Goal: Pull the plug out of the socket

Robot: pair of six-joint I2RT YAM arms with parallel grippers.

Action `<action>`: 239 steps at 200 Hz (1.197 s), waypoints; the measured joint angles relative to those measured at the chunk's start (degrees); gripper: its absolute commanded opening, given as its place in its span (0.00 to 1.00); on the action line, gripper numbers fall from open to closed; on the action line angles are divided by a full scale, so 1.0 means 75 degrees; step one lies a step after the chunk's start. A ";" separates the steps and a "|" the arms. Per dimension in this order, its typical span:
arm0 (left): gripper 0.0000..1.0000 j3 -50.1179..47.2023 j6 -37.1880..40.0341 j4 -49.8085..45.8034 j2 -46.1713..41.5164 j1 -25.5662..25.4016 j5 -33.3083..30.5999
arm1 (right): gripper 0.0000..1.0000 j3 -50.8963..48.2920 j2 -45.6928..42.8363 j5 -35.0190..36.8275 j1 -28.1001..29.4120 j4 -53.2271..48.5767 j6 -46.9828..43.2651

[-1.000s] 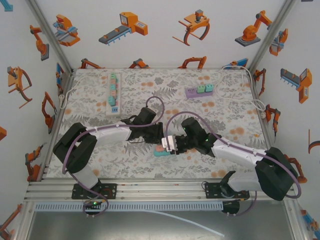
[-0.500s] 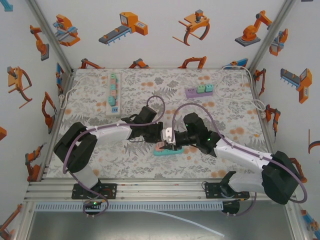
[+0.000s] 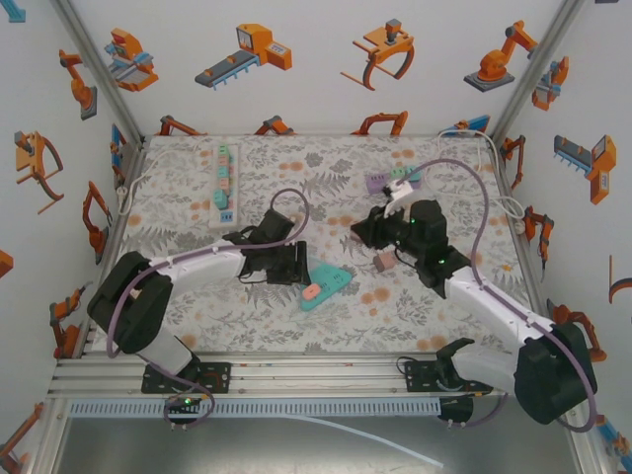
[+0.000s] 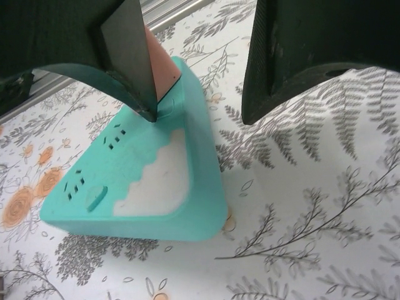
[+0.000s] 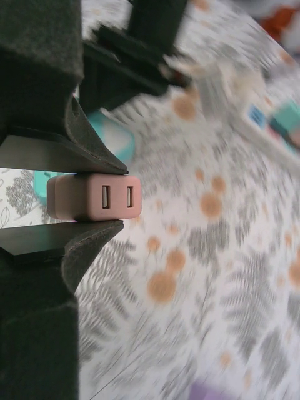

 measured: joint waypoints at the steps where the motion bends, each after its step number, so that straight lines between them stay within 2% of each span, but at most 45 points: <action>1: 0.57 -0.0006 0.0003 -0.0009 -0.0017 0.0000 -0.0006 | 0.00 -0.0012 0.0000 0.0061 -0.0067 0.0003 0.0108; 18: 0.61 -0.0085 0.0023 -0.0093 -0.0420 0.0000 -0.0026 | 0.00 -0.0178 0.0003 0.0574 -0.0664 0.0020 0.1084; 52: 0.79 -0.0350 0.0265 0.0254 -0.1568 -0.0009 0.0265 | 0.00 -0.0676 0.0361 0.1154 -0.1614 0.0149 0.2667; 75: 0.84 -0.0562 0.0487 0.0565 -0.2122 -0.0070 0.0487 | 0.00 -0.0941 0.1035 0.1192 -0.1853 0.0475 0.3281; 101: 0.87 -0.0679 0.0673 0.0717 -0.2235 -0.0178 0.0603 | 0.00 -0.0979 0.1888 0.1026 -0.1856 0.1003 0.3678; 159: 0.89 -0.0746 0.0880 0.0731 -0.2224 -0.0326 0.0443 | 0.23 -0.0979 0.3092 0.0769 -0.1856 0.1909 0.4051; 222: 0.89 -0.0746 0.0901 0.0580 -0.2206 -0.0329 -0.0391 | 0.47 -0.1227 0.3162 0.0901 -0.1856 0.2154 0.4097; 239: 0.89 -0.0755 0.0898 0.0545 -0.2209 -0.0329 -0.0539 | 0.49 -0.1419 0.3034 0.1075 -0.1856 0.2122 0.4100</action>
